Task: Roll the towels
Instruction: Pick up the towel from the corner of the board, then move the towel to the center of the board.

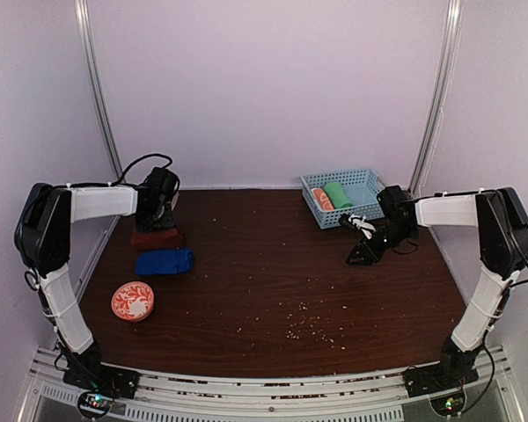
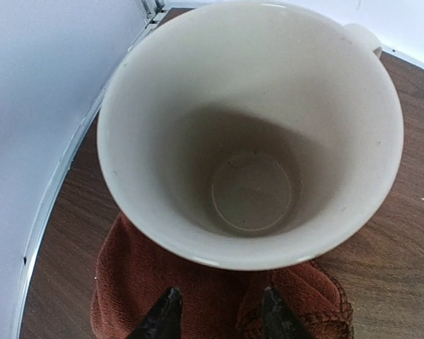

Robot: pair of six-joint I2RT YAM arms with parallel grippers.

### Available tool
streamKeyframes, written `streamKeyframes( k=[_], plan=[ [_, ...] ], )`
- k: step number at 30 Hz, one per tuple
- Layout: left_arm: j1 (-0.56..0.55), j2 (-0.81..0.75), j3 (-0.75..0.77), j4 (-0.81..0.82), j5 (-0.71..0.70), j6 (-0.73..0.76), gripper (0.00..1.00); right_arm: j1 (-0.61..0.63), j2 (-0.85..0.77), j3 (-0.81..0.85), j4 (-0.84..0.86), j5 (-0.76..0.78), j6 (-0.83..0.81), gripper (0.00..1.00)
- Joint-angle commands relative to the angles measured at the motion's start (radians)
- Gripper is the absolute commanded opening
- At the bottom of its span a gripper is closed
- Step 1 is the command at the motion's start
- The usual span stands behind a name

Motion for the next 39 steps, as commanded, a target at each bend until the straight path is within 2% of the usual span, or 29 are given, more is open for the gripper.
streamKeyframes(
  k=[1,4,8,11,15,17,19,21,27,31,35,37,39],
  plan=[
    [0.003,-0.031,-0.004,0.052,0.043,-0.026,0.38,0.004,0.021,0.029,-0.026,-0.016,-0.021,0.36],
    [0.003,-0.061,-0.032,0.079,0.071,-0.029,0.4,0.008,0.03,0.033,-0.036,-0.021,-0.027,0.36],
    [0.003,-0.017,-0.007,0.057,0.069,-0.002,0.55,0.016,0.04,0.043,-0.045,-0.019,-0.032,0.36],
    [0.004,0.009,0.01,0.047,0.053,0.009,0.54,0.022,0.046,0.044,-0.051,-0.017,-0.034,0.37],
    [0.005,0.02,0.017,0.067,0.05,0.021,0.45,0.025,0.052,0.045,-0.052,-0.011,-0.034,0.37],
    [0.005,0.029,0.022,0.071,0.039,0.029,0.37,0.027,0.06,0.047,-0.054,-0.01,-0.034,0.37],
    [0.004,0.036,0.03,0.066,0.03,0.036,0.21,0.029,0.064,0.05,-0.057,-0.008,-0.035,0.37],
    [0.005,0.023,0.045,0.034,0.017,0.034,0.0,0.032,0.067,0.051,-0.058,-0.003,-0.034,0.37],
    [0.005,-0.215,0.059,-0.066,-0.048,0.041,0.0,0.036,0.068,0.052,-0.06,0.008,-0.039,0.37],
    [0.0,-0.397,0.176,-0.061,-0.023,0.174,0.0,0.044,0.081,0.062,-0.068,0.008,-0.042,0.37],
    [-0.034,-0.486,0.359,0.053,0.152,0.382,0.0,0.061,0.092,0.074,-0.078,-0.003,-0.039,0.37],
    [-0.12,-0.479,0.477,0.106,0.296,0.513,0.0,0.068,0.092,0.076,-0.068,-0.014,-0.012,0.37],
    [-0.274,-0.449,0.6,0.14,0.388,0.669,0.0,0.068,0.086,0.089,-0.073,-0.05,0.003,0.36]
  ],
)
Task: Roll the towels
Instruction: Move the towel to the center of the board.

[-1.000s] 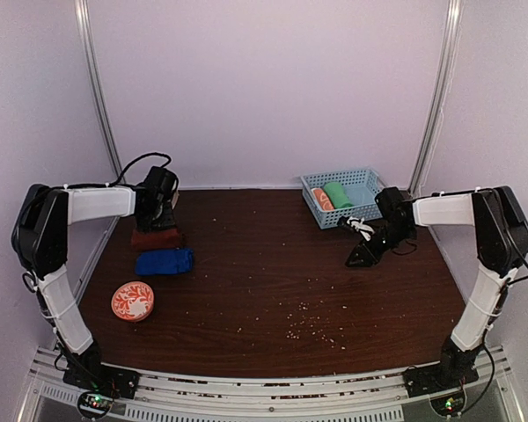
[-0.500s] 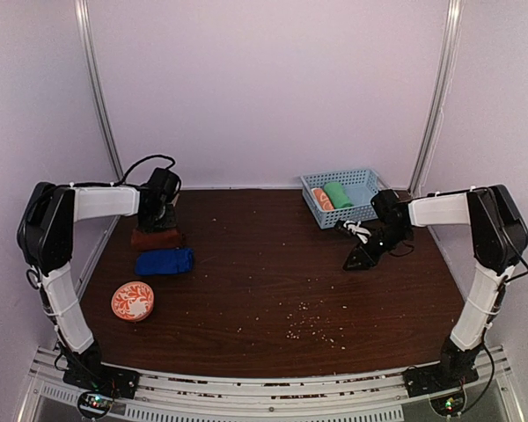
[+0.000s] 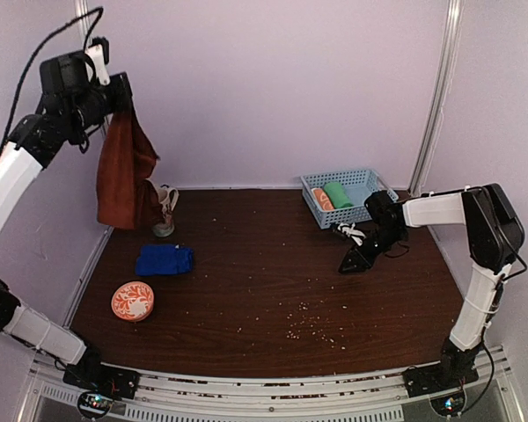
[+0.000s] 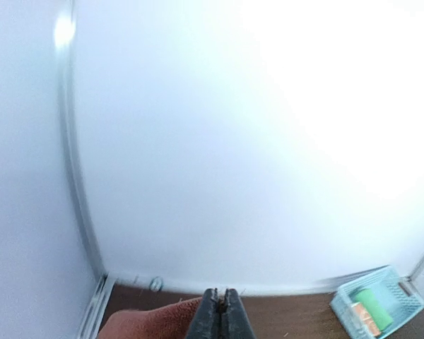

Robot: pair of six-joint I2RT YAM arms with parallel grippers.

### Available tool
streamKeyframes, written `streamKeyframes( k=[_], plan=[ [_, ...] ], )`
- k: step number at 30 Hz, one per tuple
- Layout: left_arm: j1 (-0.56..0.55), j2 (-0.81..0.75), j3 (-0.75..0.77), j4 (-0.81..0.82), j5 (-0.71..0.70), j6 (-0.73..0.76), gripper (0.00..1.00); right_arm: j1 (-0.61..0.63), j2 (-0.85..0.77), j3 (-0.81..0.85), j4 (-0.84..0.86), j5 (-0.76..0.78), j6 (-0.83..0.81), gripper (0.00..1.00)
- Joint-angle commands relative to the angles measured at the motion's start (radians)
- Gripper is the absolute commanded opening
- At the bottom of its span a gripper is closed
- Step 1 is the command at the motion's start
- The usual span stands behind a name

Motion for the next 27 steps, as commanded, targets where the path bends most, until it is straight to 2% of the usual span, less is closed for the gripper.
streamKeyframes(
  k=[1,7,12,16,20,23,27],
  plan=[
    [-0.258,0.06,0.215,0.145,0.284,0.359,0.0,0.01,-0.002,0.05,-0.029,-0.063,0.028,0.36],
    [-0.419,0.28,0.434,0.149,0.621,0.284,0.0,-0.053,-0.053,0.146,-0.106,-0.113,0.047,0.36],
    [-0.554,0.383,0.449,0.277,0.717,0.247,0.0,-0.202,-0.102,0.265,-0.251,-0.195,0.028,0.37],
    [-0.561,0.434,0.343,0.46,0.87,0.067,0.0,-0.33,-0.157,0.355,-0.369,-0.276,0.009,0.37],
    [-0.562,0.542,0.21,0.519,0.939,-0.035,0.0,-0.456,-0.213,0.361,-0.358,-0.28,0.063,0.37],
    [-0.562,0.685,0.218,0.443,0.975,-0.023,0.0,-0.492,-0.272,0.326,-0.352,-0.232,0.067,0.37],
    [-0.555,0.833,0.306,0.329,0.956,0.032,0.0,-0.468,-0.353,0.257,-0.406,-0.252,-0.048,0.43]
  ],
)
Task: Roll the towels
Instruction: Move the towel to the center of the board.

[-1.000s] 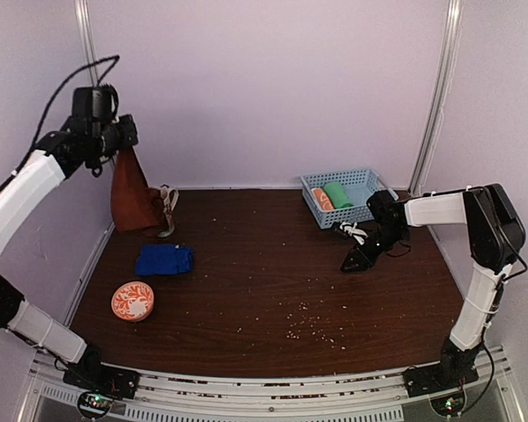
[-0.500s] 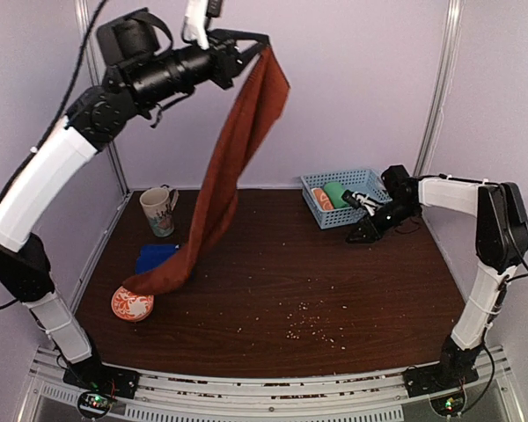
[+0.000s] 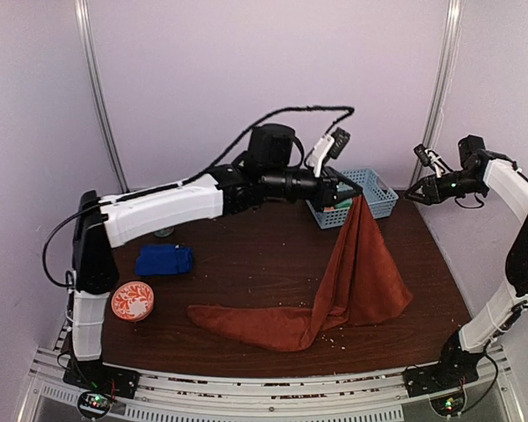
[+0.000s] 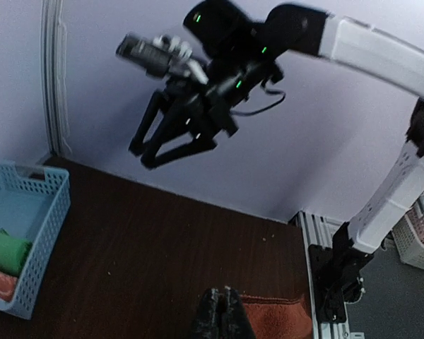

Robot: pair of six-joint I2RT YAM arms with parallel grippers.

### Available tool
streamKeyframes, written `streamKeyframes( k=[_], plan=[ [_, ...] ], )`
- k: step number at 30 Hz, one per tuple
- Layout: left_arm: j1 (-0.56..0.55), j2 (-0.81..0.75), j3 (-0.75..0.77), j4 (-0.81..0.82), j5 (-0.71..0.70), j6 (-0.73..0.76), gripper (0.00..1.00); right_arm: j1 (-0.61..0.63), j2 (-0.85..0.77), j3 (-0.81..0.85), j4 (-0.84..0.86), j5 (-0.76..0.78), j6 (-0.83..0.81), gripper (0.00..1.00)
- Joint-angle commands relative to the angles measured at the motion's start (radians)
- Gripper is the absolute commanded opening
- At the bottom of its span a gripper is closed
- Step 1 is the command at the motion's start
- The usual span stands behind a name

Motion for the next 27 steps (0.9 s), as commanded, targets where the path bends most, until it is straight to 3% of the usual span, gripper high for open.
streamKeyframes(
  k=[1,4,7,14,22,27],
  plan=[
    [0.018,0.136,0.042,-0.061,0.049,0.006,0.0,0.046,-0.078,-0.059,-0.14,-0.029,-0.141,0.45],
    [0.035,0.146,-0.024,0.021,0.063,-0.033,0.0,0.099,-0.091,-0.047,-0.327,-0.08,-0.314,0.55],
    [0.055,0.173,-0.082,0.093,0.061,-0.078,0.0,0.166,-0.103,-0.068,-0.351,-0.06,-0.337,0.6],
    [0.112,0.361,0.081,0.065,0.046,-0.179,0.0,0.21,-0.026,-0.151,-0.237,-0.046,-0.174,0.58],
    [0.13,0.334,0.037,0.176,0.068,-0.232,0.0,0.394,-0.006,-0.19,0.09,0.156,0.082,0.58],
    [0.13,0.307,0.006,0.192,0.067,-0.236,0.0,0.46,0.116,-0.095,0.129,0.197,0.155,0.56]
  ],
)
